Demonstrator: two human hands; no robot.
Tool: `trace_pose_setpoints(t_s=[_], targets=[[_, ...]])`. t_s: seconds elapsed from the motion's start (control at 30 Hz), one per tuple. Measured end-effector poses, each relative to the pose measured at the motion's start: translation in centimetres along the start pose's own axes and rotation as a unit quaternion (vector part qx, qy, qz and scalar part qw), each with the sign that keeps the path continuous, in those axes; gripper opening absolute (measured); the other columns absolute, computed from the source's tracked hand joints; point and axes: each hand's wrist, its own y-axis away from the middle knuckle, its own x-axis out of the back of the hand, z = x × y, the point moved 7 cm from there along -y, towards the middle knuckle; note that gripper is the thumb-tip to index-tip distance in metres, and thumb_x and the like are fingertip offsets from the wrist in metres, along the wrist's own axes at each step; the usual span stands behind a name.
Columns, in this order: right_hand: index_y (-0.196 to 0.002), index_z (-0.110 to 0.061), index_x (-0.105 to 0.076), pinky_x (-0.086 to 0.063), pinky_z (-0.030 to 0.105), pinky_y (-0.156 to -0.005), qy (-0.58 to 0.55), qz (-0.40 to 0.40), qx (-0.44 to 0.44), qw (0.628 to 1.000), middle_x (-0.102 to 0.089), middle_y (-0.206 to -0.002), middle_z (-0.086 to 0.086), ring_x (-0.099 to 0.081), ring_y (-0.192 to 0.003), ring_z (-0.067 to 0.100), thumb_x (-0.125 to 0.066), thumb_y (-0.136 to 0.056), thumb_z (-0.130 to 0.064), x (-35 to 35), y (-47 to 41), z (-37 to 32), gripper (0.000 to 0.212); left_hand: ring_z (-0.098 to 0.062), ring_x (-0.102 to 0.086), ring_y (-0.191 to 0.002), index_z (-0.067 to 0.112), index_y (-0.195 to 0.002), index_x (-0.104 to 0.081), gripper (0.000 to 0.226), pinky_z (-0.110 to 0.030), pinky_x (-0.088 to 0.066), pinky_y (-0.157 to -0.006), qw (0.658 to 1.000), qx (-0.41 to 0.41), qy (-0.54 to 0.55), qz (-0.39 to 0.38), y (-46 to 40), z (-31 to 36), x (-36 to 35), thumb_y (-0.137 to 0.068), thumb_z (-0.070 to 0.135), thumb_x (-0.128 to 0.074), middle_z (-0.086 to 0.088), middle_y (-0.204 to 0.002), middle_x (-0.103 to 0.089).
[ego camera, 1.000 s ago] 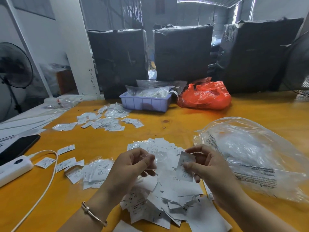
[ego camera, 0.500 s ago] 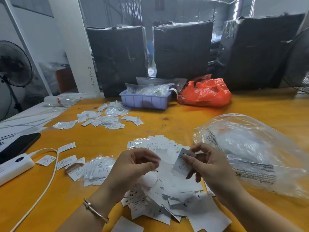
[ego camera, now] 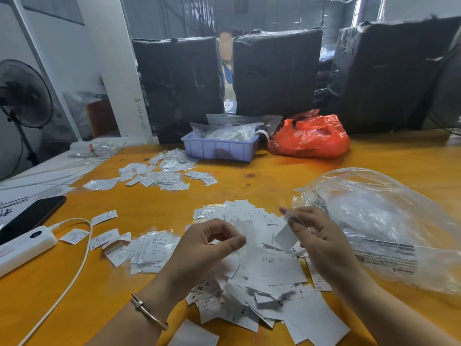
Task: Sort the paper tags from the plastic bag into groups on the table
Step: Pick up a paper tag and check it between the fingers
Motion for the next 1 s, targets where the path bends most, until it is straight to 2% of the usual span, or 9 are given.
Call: trace_pose_setpoints(t_s=[0.17,0.3,0.43,0.5,0.6,0.67,0.73,0.83,1.0], targets=[[-0.1,-0.024,-0.073,-0.05,0.017,-0.057,-0.024,-0.01,-0.032,0.999,-0.06,-0.103,-0.006,-0.058,-0.096,0.011,-0.056,-0.095,-0.021,-0.1,-0.1,0.6,0.018,-0.016,-0.071,-0.077,0.007,-0.087,-0.072,0.005,-0.022,-0.053,-0.069,1.0,0.007,0.01,-0.027,0.0,-0.2,-0.6,-0.088,0.012,-0.072,-0.006,-0.084,-0.076],[-0.095,-0.016,-0.074,-0.053,0.035,-0.074,0.068,0.018,0.007,0.998,-0.061,-0.097,-0.008,-0.059,-0.094,0.016,-0.063,-0.091,-0.021,0.6,-0.2,0.5,0.012,-0.014,-0.068,-0.069,0.006,-0.089,-0.071,0.01,-0.019,-0.05,-0.064,0.999,-0.007,-0.006,-0.03,0.1,0.1,-0.9,-0.094,0.006,-0.063,-0.004,-0.077,-0.074],[-0.092,-0.018,-0.076,-0.047,0.034,-0.082,0.188,0.101,0.1,0.972,-0.056,-0.106,-0.006,-0.047,-0.105,0.011,-0.066,-0.088,-0.025,1.6,0.4,-1.8,0.013,-0.004,-0.057,-0.061,0.011,-0.087,-0.07,0.013,-0.016,-0.046,-0.059,0.999,-0.017,-0.038,-0.012,0.0,-0.1,-0.8,-0.096,0.012,-0.061,0.007,-0.065,-0.063],[-0.086,-0.023,-0.078,-0.045,0.032,-0.083,0.073,0.061,0.085,0.992,-0.06,-0.103,-0.009,-0.052,-0.103,0.008,-0.069,-0.084,-0.033,1.4,0.5,-2.2,0.014,-0.002,-0.055,-0.061,0.012,-0.083,-0.067,0.013,-0.017,-0.046,-0.059,0.998,-0.023,-0.057,-0.001,-0.1,-0.1,-0.8,-0.094,0.017,-0.064,0.01,-0.063,-0.06],[-0.082,-0.02,-0.08,-0.046,0.03,-0.08,-0.16,-0.118,-0.021,0.98,-0.068,-0.099,-0.006,-0.063,-0.092,0.01,-0.071,-0.074,-0.037,-0.7,0.9,-2.3,0.021,-0.006,-0.06,-0.062,0.012,-0.082,-0.065,0.017,-0.018,-0.049,-0.06,0.997,-0.036,-0.067,0.01,0.0,0.3,-0.7,-0.091,0.026,-0.066,0.007,-0.066,-0.065],[-0.085,-0.018,-0.08,-0.047,0.029,-0.08,-0.16,-0.212,-0.063,0.962,-0.07,-0.102,-0.005,-0.065,-0.092,0.011,-0.074,-0.072,-0.035,-2.2,1.6,-2.1,0.022,-0.007,-0.063,-0.063,0.011,-0.083,-0.066,0.023,-0.017,-0.048,-0.06,0.997,-0.046,-0.055,0.01,0.1,0.5,-0.8,-0.086,0.034,-0.066,0.004,-0.069,-0.068],[-0.087,-0.02,-0.08,-0.05,0.026,-0.084,-0.103,-0.244,-0.07,0.962,-0.068,-0.107,-0.011,-0.064,-0.098,0.007,-0.078,-0.074,-0.038,-3.1,2.1,-1.8,0.022,-0.009,-0.065,-0.064,0.01,-0.084,-0.068,0.021,-0.015,-0.047,-0.06,0.998,-0.054,-0.045,0.002,0.1,0.7,-1.0,-0.088,0.03,-0.066,0.001,-0.071,-0.071],[-0.089,-0.019,-0.08,-0.051,0.038,-0.09,-0.064,-0.228,-0.034,0.971,-0.072,-0.102,-0.006,-0.066,-0.098,0.014,-0.071,-0.078,-0.035,-3.5,2.3,-2.0,0.021,-0.013,-0.067,-0.067,0.011,-0.085,-0.069,0.011,-0.014,-0.048,-0.06,0.998,-0.059,-0.031,-0.015,0.2,0.8,-1.2,-0.094,0.014,-0.064,-0.003,-0.075,-0.073],[-0.088,-0.017,-0.079,-0.051,0.05,-0.083,-0.063,-0.214,0.019,0.975,-0.074,-0.089,0.003,-0.065,-0.09,0.031,-0.069,-0.084,-0.024,-3.4,2.5,-2.9,0.013,-0.011,-0.067,-0.069,0.014,-0.086,-0.073,0.008,-0.017,-0.049,-0.061,0.999,-0.032,-0.004,-0.023,0.2,0.7,-1.2,-0.089,0.021,-0.069,-0.004,-0.077,-0.074]])
